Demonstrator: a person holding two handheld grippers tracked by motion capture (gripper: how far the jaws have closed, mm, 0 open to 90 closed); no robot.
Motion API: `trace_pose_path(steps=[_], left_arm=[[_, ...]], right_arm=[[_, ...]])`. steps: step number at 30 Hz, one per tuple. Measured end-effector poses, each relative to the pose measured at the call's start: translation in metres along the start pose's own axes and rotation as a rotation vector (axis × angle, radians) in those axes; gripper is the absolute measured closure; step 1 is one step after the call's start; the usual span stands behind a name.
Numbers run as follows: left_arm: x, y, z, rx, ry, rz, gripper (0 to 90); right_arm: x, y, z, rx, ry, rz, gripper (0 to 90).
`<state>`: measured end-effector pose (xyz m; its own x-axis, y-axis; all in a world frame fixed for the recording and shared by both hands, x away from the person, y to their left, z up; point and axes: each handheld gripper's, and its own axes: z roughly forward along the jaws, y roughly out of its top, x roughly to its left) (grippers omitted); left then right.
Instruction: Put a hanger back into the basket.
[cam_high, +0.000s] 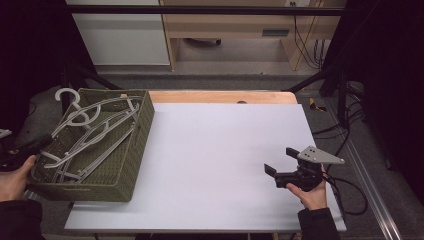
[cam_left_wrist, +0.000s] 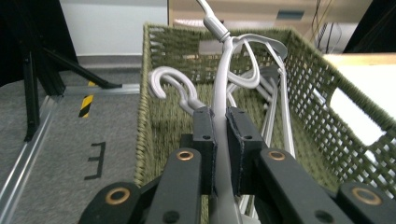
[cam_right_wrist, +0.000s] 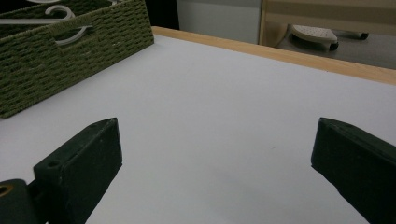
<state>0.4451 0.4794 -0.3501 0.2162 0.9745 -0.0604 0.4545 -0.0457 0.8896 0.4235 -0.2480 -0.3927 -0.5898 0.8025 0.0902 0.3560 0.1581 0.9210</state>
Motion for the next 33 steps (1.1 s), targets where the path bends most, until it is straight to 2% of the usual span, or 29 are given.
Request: trace_pose_path(steps=[5,7,8,11,13,15,16,18,20,21,24,28,29,30,31,32,33], left_arm=[[-0.005,-0.004,0.008,0.028,0.016,0.004,82.6],[-0.005,-0.005,0.010,0.059,0.019,0.014,82.5],[-0.007,-0.007,0.010,0.083,0.041,0.044,82.5],[-0.010,-0.005,0.014,0.126,0.070,0.065,82.4],[-0.010,-0.003,0.018,0.178,0.088,0.082,82.3],[-0.013,-0.004,0.025,0.236,0.120,0.122,82.1],[-0.016,-0.004,0.028,0.241,0.136,0.147,82.1],[-0.018,-0.004,0.029,0.248,0.148,0.163,82.1],[-0.017,-0.003,0.029,0.265,0.139,0.181,81.8],[-0.017,-0.001,0.028,0.275,0.131,0.180,81.6],[-0.014,0.000,0.030,0.348,0.099,0.175,76.6],[-0.013,-0.001,0.031,0.360,0.082,0.162,70.5],[-0.013,-0.002,0.031,0.360,0.087,0.163,70.3],[-0.014,-0.002,0.031,0.363,0.114,0.158,71.8],[-0.015,-0.001,0.032,0.364,0.144,0.158,78.6],[-0.015,-0.001,0.032,0.369,0.149,0.155,80.7],[-0.016,-0.001,0.033,0.360,0.170,0.168,81.3]], right_arm=[[0.001,0.000,0.001,-0.002,0.000,0.004,2.1],[0.001,0.000,0.001,-0.003,0.000,0.004,2.1],[0.001,0.000,0.000,-0.004,0.000,0.005,2.1],[0.001,0.000,0.000,-0.002,0.001,0.004,2.1],[0.001,0.000,0.000,-0.002,0.001,0.004,2.1],[0.001,0.000,0.000,-0.003,0.001,0.005,2.1],[0.001,0.000,0.000,-0.003,0.001,0.004,2.1],[0.001,0.000,0.000,-0.003,0.001,0.004,2.1],[0.001,0.000,0.000,-0.005,0.001,0.004,2.1],[0.001,0.000,0.000,-0.004,0.001,0.004,2.1],[0.002,0.000,0.000,-0.005,0.002,0.006,2.1],[0.001,0.001,-0.002,-0.006,0.003,0.000,2.1],[0.001,0.001,-0.002,-0.006,0.003,0.001,2.1],[0.001,0.001,-0.002,-0.006,0.003,0.001,2.1],[0.001,0.001,-0.001,-0.006,0.004,0.000,2.1],[0.001,0.001,-0.001,-0.006,0.003,0.000,2.1],[0.002,0.001,-0.001,-0.009,0.001,0.004,2.1]])
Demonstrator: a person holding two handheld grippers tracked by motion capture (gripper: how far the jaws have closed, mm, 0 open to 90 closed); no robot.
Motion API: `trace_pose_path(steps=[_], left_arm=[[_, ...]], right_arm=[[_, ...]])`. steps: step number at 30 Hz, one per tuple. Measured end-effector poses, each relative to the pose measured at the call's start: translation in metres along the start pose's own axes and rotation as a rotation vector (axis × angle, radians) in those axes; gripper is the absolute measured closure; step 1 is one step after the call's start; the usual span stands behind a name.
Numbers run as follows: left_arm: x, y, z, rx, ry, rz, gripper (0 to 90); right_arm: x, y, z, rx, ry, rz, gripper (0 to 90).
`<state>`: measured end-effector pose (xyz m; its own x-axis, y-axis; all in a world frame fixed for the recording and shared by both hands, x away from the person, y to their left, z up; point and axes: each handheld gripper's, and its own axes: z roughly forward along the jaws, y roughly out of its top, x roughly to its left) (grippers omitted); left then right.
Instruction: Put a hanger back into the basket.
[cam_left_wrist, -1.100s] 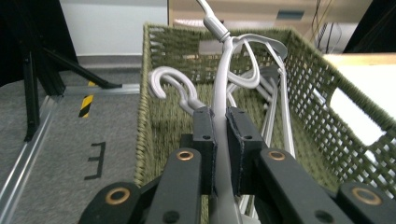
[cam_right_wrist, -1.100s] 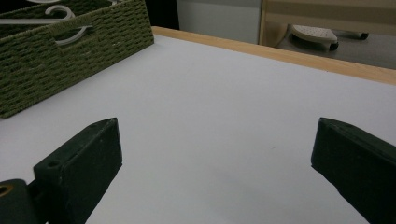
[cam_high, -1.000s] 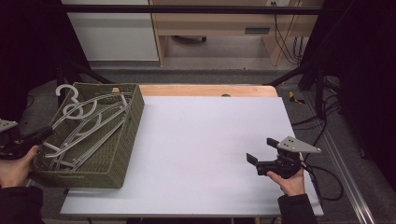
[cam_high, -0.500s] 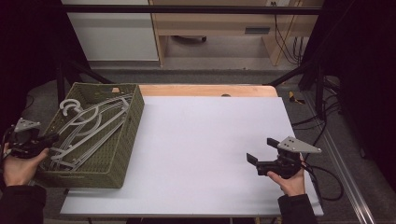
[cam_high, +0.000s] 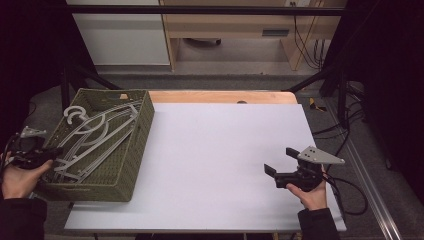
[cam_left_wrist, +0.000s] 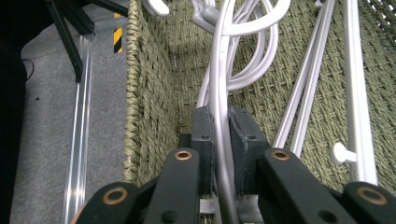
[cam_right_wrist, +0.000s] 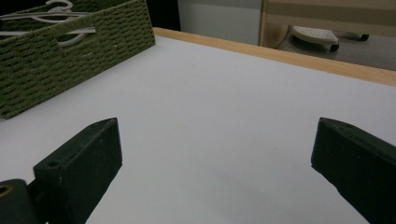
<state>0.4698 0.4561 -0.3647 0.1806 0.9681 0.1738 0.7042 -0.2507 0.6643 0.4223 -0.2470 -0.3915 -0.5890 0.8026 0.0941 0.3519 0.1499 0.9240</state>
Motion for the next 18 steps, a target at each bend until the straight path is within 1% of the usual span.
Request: trace_pose_path(steps=[1,2,3,4,5,6,8,9,10,11,12,13,14,16,17,18], left_arm=[[-0.001,0.000,0.000,-0.016,0.023,0.009,82.0],[-0.001,0.000,0.000,-0.037,0.029,0.011,82.1],[-0.001,-0.001,0.000,-0.060,0.036,0.021,82.1],[0.000,-0.002,0.000,-0.068,0.041,0.041,82.1],[0.001,-0.003,0.002,-0.071,0.041,0.038,82.1],[0.002,-0.005,0.005,-0.060,0.043,0.045,82.1],[0.004,-0.007,0.011,-0.009,0.028,0.045,81.8],[0.004,-0.007,0.013,0.010,0.028,0.049,81.5],[0.004,-0.008,0.014,0.025,0.018,0.044,81.0],[0.004,-0.007,0.012,0.013,0.009,0.042,79.0],[0.004,-0.007,0.010,-0.004,-0.001,0.035,75.7],[0.004,-0.006,0.006,-0.023,-0.029,0.009,73.1],[0.004,-0.005,0.004,-0.029,-0.041,0.005,72.1],[0.003,-0.004,-0.002,-0.052,-0.045,0.000,69.4],[0.003,-0.003,-0.006,-0.075,-0.070,-0.020,68.1],[0.002,-0.003,-0.009,-0.096,-0.094,-0.030,65.7]], right_arm=[[0.000,0.000,0.000,0.001,0.000,0.000,2.1],[0.000,0.000,0.000,0.000,0.000,-0.001,2.1],[0.000,0.000,0.000,0.000,0.000,0.000,2.1],[0.000,0.000,0.000,0.002,0.000,-0.002,2.1],[0.000,0.000,0.000,0.002,0.000,-0.001,2.1],[0.000,0.000,0.001,0.003,0.002,-0.001,2.1],[0.000,0.000,0.001,0.005,0.002,-0.001,2.1],[0.000,0.000,0.001,0.005,0.003,-0.001,2.1],[0.001,0.000,0.001,0.004,0.005,0.001,2.1],[0.001,-0.001,0.001,0.004,0.003,-0.001,2.1],[0.000,0.000,0.001,0.003,0.001,-0.001,2.1],[0.000,0.000,0.001,0.004,0.002,-0.001,2.1],[0.000,0.000,0.001,0.003,0.002,-0.001,2.1],[0.001,0.000,0.001,0.003,0.002,-0.001,2.1],[0.001,0.000,0.001,0.002,0.004,0.000,2.1],[0.001,0.000,0.000,0.001,0.003,-0.001,2.1]])
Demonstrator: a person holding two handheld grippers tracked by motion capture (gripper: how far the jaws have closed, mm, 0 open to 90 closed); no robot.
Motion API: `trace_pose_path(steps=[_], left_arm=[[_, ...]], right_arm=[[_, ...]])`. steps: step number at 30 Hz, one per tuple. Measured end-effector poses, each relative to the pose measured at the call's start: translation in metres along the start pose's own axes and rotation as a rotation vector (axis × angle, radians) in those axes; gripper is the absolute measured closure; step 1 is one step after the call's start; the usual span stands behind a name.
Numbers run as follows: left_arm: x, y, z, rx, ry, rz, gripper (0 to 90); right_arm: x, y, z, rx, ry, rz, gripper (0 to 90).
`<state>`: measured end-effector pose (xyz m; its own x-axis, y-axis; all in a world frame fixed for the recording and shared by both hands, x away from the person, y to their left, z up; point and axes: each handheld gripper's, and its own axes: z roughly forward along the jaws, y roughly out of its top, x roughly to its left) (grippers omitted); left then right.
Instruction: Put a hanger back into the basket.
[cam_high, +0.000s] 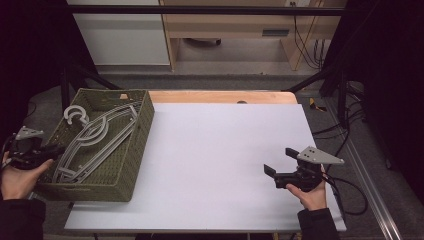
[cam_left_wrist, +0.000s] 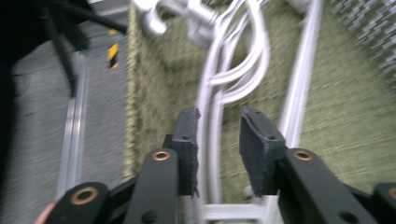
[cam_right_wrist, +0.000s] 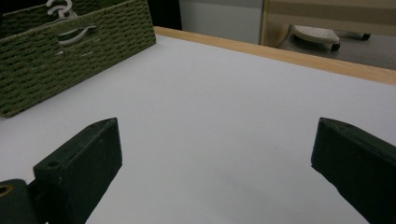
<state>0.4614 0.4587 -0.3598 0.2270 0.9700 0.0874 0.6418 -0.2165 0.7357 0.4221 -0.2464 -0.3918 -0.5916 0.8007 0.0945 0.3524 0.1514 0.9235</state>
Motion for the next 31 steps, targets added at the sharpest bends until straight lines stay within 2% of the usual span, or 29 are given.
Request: trace_pose_path(steps=[3,6,7,9,13,15,18,20,25,28,31], left_arm=[[-0.008,0.000,-0.007,-0.081,-0.058,-0.023,59.3],[-0.020,0.000,-0.013,-0.150,-0.132,-0.006,52.1],[-0.026,0.000,-0.015,-0.178,-0.164,-0.003,49.4],[-0.038,-0.001,-0.018,-0.215,-0.202,0.008,42.3],[-0.062,-0.001,-0.022,-0.284,-0.271,0.024,35.3],[-0.079,-0.001,-0.024,-0.324,-0.308,0.037,33.8],[-0.097,-0.002,-0.025,-0.343,-0.336,0.050,28.5],[-0.115,-0.002,-0.024,-0.349,-0.357,0.065,24.8],[-0.143,-0.004,-0.020,-0.354,-0.394,0.090,18.2],[-0.153,-0.007,-0.016,-0.366,-0.418,0.094,16.3],[-0.161,-0.009,-0.009,-0.353,-0.435,0.100,15.8]], right_arm=[[0.000,0.000,-0.001,-0.004,0.003,0.002,2.0],[-0.001,0.000,-0.001,-0.005,0.003,-0.001,2.0],[-0.001,0.000,-0.001,-0.007,0.003,-0.001,1.9],[0.000,0.001,-0.002,-0.011,0.001,0.002,1.8],[0.000,0.001,-0.003,-0.018,0.003,0.009,1.7],[0.000,0.001,-0.003,-0.027,-0.002,0.013,1.6],[-0.001,0.002,-0.005,-0.030,0.003,0.013,1.4],[0.000,0.002,-0.005,-0.033,0.000,0.017,1.3],[-0.001,0.002,-0.008,-0.039,0.006,0.009,1.2],[-0.002,0.002,-0.008,-0.049,0.002,0.016,1.2],[-0.001,0.002,-0.008,-0.049,0.003,0.014,1.2]])
